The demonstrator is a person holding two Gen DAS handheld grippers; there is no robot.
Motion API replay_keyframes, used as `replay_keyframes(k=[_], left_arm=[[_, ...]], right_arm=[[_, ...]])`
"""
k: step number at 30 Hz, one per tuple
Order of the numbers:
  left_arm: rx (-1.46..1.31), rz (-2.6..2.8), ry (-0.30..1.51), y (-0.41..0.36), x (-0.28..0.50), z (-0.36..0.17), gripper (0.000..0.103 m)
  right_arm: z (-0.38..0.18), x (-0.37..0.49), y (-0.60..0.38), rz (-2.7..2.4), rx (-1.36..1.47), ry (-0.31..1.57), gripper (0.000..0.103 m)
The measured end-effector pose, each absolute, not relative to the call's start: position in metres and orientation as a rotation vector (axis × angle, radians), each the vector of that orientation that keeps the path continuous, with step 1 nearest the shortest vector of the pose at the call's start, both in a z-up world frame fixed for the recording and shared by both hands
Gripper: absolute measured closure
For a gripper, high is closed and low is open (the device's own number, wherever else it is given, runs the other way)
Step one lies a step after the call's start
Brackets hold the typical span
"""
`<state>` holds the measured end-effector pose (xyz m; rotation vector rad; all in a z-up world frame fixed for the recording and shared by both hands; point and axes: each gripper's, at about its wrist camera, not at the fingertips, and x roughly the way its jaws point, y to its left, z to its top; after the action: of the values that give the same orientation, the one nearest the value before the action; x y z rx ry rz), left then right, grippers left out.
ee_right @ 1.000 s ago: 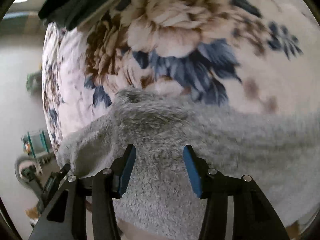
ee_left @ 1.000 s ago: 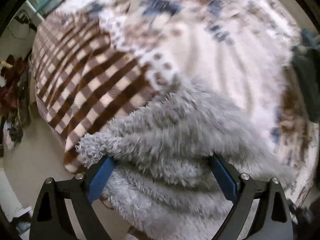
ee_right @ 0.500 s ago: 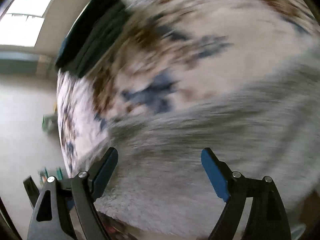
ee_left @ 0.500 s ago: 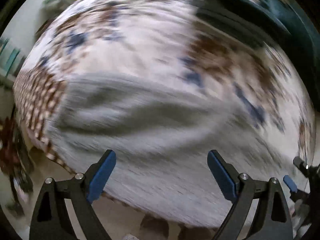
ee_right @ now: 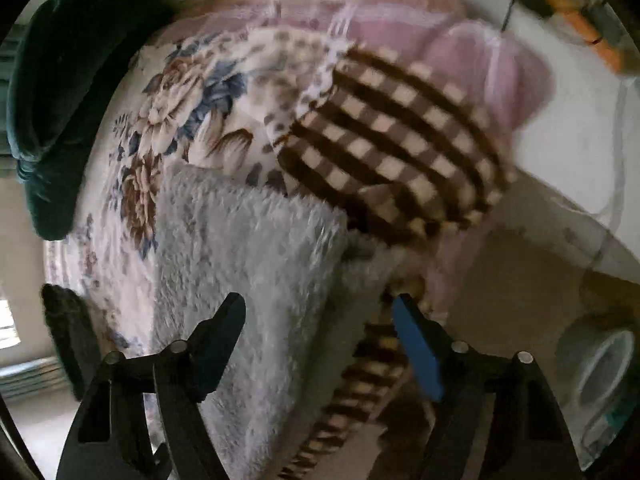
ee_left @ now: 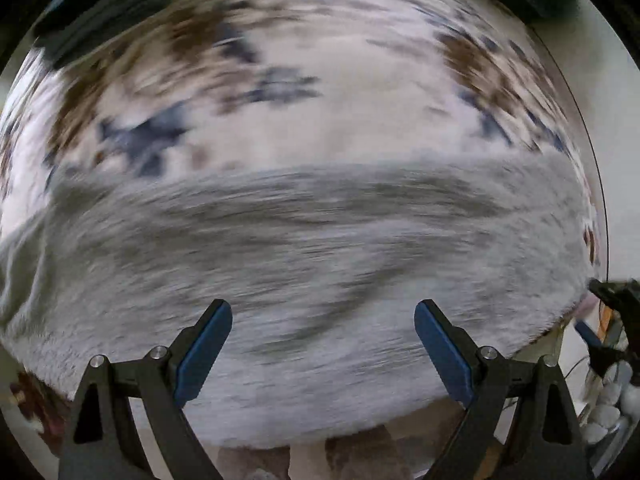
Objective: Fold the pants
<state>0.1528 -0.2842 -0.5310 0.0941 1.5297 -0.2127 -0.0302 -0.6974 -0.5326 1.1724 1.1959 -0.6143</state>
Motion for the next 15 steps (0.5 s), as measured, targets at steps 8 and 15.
replay_keyframes(k=[8, 15], left_arm=[[0.216, -0.254, 1.535, -0.344, 0.148, -0.539, 0.01], [0.229, -0.227, 1.57, -0.353, 0.154, -0.558, 0.01]], right_arm=[[-0.534, -0.006, -0.683, -0.477, 1.099, 1.181, 0.096], [-0.528, -0.025, -0.694, -0.433, 1.156, 1.202, 0.09]])
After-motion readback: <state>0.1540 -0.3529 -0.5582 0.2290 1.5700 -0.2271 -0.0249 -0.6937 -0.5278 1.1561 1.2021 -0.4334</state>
